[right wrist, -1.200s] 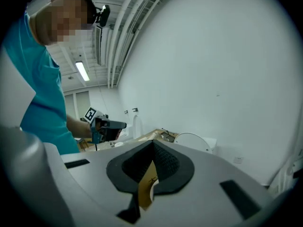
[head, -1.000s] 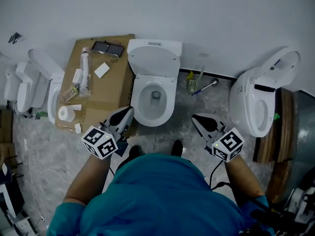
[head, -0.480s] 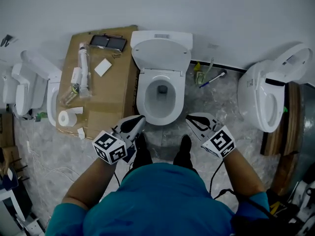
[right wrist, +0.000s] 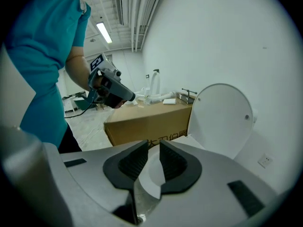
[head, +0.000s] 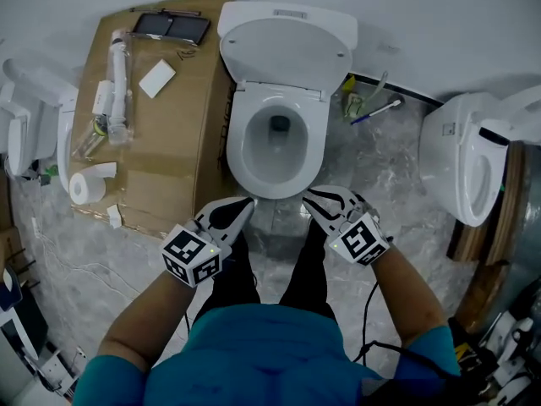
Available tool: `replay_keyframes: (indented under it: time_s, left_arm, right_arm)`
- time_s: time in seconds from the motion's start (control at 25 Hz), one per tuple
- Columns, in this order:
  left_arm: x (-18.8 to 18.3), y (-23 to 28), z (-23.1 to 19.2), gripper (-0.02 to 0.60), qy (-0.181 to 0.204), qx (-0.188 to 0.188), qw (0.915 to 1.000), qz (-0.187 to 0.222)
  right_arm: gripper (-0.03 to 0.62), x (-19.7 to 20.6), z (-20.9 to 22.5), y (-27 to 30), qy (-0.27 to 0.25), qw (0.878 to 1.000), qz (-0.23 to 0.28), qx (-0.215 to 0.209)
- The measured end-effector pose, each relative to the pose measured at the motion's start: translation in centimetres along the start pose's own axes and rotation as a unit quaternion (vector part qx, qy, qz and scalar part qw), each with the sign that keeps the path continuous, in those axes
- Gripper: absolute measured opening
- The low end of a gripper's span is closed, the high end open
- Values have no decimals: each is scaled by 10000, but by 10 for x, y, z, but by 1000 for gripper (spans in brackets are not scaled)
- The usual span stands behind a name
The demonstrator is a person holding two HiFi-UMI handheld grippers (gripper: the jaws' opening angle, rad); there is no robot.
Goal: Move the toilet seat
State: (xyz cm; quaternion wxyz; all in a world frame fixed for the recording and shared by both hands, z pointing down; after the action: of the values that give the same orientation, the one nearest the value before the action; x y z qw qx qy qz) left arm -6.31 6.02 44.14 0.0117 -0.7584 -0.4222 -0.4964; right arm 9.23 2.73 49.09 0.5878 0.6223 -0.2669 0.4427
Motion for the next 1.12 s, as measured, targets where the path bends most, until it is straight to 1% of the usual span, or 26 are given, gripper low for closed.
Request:
replay_keyframes:
  time_s: [0.16,0.28,0.36,0.48,0.64,0.8,0.96,1.12]
  left_arm:
    - [34,21,-19,-14,0,-70,10000,-64]
    - [61,36,-35,-14,6,-139,9998,-120]
    - [82,46,-46,-14,25,-239,9995,-212]
    - [105,58,-61,-14,58,-364,9988,-315]
    - [126,69,-83,-14,-61,-451,9985,-310]
    - [142,77,-98,-14,-136,-487,9982,-335]
    - [154,80,-113,-14,-183,-536,9978,-357]
    - [164,81,-126,-14,-142,-631,9971,-393]
  right_arm:
    - [93,59,-3,33,-445,9976,-446,-271]
    - [126,107,-10,58,-888,9905,-866,-594]
    - [152,135,-13,74,-1074,9854,-1087,-755]
    - [188,168,-16,94,-1314,9782,-1329,-909]
    - [233,202,-17,123,-1701,9674,-1561,-1046]
    - [261,231,-20,151,-2130,9516,-1822,-1260]
    - [300,256,-22,176,-2578,9304,-2171,-1443]
    - [327,277,-27,193,-2842,9143,-2431,-1553]
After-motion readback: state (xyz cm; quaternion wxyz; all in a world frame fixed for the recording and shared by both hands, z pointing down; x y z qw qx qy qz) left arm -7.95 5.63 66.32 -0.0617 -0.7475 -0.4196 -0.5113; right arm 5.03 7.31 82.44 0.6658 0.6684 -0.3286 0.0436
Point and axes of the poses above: the fingertips, and each gripper's own axes: y forward along the fingers, z to its right, x out of its underside, the point moved 4 cm from there along -y, backward along the fingers, and after that the axes turned 5 degrees about z, right-handed, at the moved point
